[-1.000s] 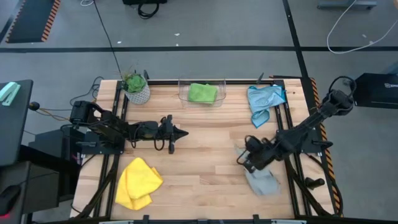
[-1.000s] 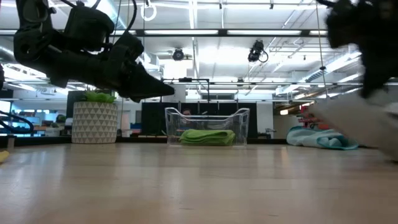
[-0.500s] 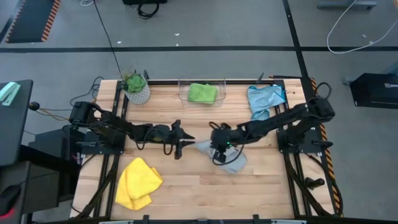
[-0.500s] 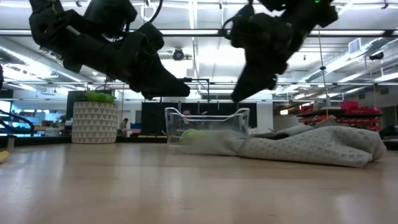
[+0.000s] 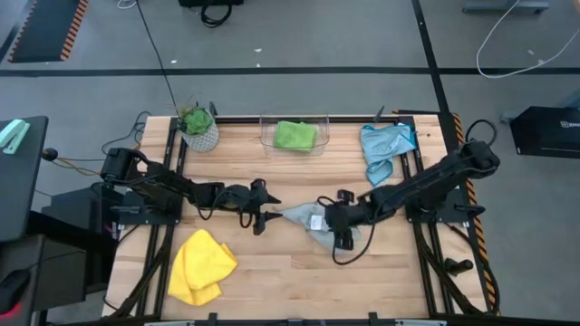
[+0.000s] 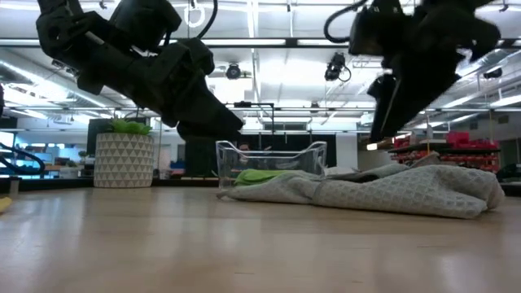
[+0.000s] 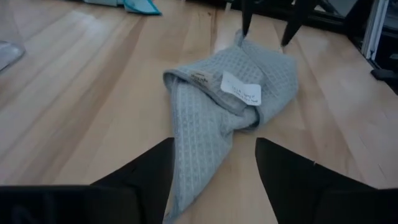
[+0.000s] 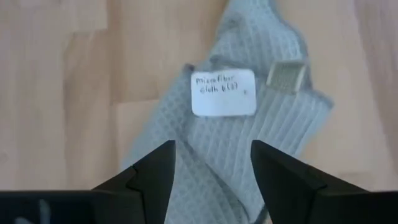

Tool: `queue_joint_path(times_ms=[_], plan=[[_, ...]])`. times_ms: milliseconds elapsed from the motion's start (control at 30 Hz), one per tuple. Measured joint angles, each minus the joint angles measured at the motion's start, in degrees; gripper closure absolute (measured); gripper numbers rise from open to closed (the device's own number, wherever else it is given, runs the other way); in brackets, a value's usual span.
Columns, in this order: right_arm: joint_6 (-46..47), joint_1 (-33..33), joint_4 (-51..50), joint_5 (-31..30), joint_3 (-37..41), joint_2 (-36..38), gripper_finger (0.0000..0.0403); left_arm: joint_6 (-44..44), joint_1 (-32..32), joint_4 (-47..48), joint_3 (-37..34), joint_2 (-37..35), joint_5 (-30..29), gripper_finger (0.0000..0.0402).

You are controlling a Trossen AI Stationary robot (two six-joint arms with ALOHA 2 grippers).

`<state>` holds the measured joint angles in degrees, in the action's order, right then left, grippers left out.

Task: Fold microfiber towels
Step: Fold the gray microfiber cloth

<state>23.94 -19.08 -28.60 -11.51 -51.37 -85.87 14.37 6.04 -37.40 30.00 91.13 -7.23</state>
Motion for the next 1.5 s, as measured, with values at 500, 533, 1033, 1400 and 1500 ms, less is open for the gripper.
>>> queue_joint_path(times_ms=[500,533,1033,1400,1500], plan=[[9.0,-4.4,4.2,-11.2,-4.7,-15.2,0.022,0.9,-0.1,0.1,0.0,0.0,0.0,0.0194],[9.4,-4.4,3.3,-11.2,-4.9,-15.8,0.023,1.7,-0.2,0.5,0.0,0.0,0.0,0.0192],[8.6,-4.3,2.9,-12.5,-5.4,-15.6,0.0363,3.9,-5.1,8.2,3.8,10.5,2.1,0.0127],[7.8,-4.3,2.8,-12.5,-5.3,-15.2,0.0362,-9.9,-5.1,13.4,10.5,14.6,10.2,0.0211],[7.8,-4.3,2.4,-12.9,-5.3,-13.4,0.0361,-11.9,-5.3,13.6,10.3,14.6,11.2,0.029]])
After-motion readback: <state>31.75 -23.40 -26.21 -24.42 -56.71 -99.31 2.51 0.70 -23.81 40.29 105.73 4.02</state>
